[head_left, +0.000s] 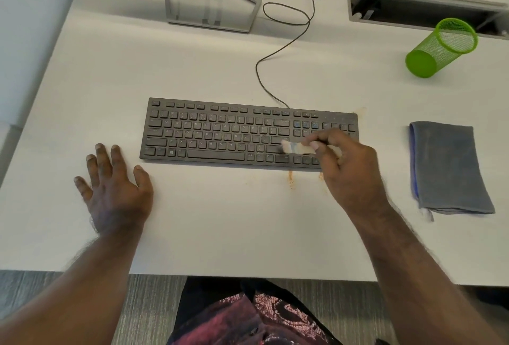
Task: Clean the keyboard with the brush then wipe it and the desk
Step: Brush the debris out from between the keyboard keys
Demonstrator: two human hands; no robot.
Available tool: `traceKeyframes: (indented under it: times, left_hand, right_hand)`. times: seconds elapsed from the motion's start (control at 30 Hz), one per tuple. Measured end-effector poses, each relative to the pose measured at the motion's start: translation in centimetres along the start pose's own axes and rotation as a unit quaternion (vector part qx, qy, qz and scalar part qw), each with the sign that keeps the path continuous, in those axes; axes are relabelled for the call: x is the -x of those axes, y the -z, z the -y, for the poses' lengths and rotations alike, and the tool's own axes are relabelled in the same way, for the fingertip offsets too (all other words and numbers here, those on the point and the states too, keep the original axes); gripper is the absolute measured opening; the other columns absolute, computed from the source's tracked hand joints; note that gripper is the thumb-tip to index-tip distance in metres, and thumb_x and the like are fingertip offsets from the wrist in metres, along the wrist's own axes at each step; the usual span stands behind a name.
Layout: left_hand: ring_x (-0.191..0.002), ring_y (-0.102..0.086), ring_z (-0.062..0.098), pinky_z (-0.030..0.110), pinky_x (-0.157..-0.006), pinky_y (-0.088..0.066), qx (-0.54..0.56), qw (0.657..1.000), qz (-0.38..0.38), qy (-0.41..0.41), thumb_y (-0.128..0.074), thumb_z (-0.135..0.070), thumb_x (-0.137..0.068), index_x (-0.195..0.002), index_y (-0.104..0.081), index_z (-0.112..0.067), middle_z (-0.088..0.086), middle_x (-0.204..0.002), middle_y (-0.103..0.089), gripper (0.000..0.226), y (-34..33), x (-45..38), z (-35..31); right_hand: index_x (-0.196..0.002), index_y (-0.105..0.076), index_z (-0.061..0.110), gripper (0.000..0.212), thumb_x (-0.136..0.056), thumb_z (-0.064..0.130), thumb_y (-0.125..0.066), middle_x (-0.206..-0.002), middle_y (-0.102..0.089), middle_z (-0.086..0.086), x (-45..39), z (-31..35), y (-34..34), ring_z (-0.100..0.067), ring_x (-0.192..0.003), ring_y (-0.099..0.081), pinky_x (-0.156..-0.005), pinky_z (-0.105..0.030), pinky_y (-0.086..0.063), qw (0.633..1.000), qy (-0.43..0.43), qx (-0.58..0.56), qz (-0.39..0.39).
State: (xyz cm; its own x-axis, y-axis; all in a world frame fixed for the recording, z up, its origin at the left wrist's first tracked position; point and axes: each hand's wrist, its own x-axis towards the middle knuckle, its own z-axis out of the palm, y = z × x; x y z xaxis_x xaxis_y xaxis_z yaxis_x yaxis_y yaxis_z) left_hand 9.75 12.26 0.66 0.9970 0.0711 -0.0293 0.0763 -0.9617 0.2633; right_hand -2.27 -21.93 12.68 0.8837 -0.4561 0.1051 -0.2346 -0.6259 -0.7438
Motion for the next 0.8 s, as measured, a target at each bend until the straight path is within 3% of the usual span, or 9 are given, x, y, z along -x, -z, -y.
traceKeyframes:
  times: [0.1, 0.33, 0.47, 0.6, 0.67, 0.8]
  left_hand:
    - [-0.157, -0.009, 0.029, 0.055, -0.126, -0.002, -0.002, 1.000, 0.002, -0.001, -0.028, -0.044, -0.096, -0.160, -0.024, -0.014, 0.008, -0.171, -0.013, 0.072, 0.0, -0.1, 0.0]
    - [-0.157, -0.010, 0.029, 0.055, -0.125, -0.002, -0.001, 1.000, -0.001, -0.002, -0.028, -0.045, -0.095, -0.161, -0.024, -0.013, 0.008, -0.171, -0.014, 0.073, -0.1, -0.1, 0.0]
    - [-0.157, -0.010, 0.029, 0.055, -0.126, -0.001, 0.002, 1.000, -0.004, 0.002, -0.028, -0.045, -0.095, -0.161, -0.025, -0.014, 0.008, -0.171, -0.014, 0.073, -0.2, -0.1, 0.1]
    - [-0.157, -0.010, 0.029, 0.055, -0.125, -0.002, 0.005, 1.000, -0.005, 0.001, -0.028, -0.046, -0.096, -0.161, -0.025, -0.014, 0.008, -0.171, -0.014, 0.073, -0.2, 0.0, 0.1]
    - [-0.157, -0.010, 0.029, 0.055, -0.125, -0.002, 0.005, 1.000, -0.006, 0.002, -0.028, -0.045, -0.096, -0.161, -0.025, -0.014, 0.007, -0.171, -0.014, 0.072, -0.2, 0.0, 0.0]
    - [-0.157, -0.010, 0.028, 0.055, -0.125, -0.001, 0.006, 1.000, -0.004, 0.003, -0.029, -0.045, -0.096, -0.161, -0.025, -0.014, 0.007, -0.171, -0.014, 0.072, -0.3, 0.0, 0.1]
  right_hand:
    - [-0.100, -0.071, 0.018, 0.016, -0.094, 0.010, -0.061, -0.095, -0.072, 0.016, -0.2, 0.6, -1.6, -0.003, -0.088, -0.066, -0.078, -0.018, -0.051, 0.995, 0.064, 0.018, 0.070]
    - [-0.102, -0.070, 0.023, 0.018, -0.095, 0.012, -0.058, -0.098, -0.072, 0.016, -0.9, 1.9, -4.1, -0.004, -0.091, -0.067, -0.079, -0.033, -0.056, 0.988, 0.081, -0.011, 0.129]
    - [-0.104, -0.070, 0.021, 0.015, -0.097, 0.015, -0.057, -0.096, -0.072, 0.013, -1.3, 2.2, -3.8, 0.002, -0.075, -0.063, -0.064, -0.020, -0.051, 0.996, 0.027, -0.018, 0.083]
    - [-0.105, -0.068, 0.025, 0.014, -0.099, 0.022, -0.055, -0.094, -0.071, 0.015, -0.3, 2.7, -4.1, 0.006, -0.064, -0.059, -0.057, -0.017, -0.045, 0.993, -0.007, 0.017, 0.117]
    - [-0.104, -0.067, 0.028, 0.014, -0.098, 0.022, -0.055, -0.090, -0.071, 0.015, -0.1, 2.7, -4.0, 0.001, -0.067, -0.062, -0.057, -0.020, -0.048, 0.993, -0.026, 0.017, 0.112]
    - [-0.103, -0.068, 0.024, 0.015, -0.099, 0.018, -0.055, -0.092, -0.072, 0.013, -0.4, 2.9, -3.8, 0.005, -0.071, -0.061, -0.058, -0.008, -0.043, 0.998, -0.019, -0.010, 0.063]
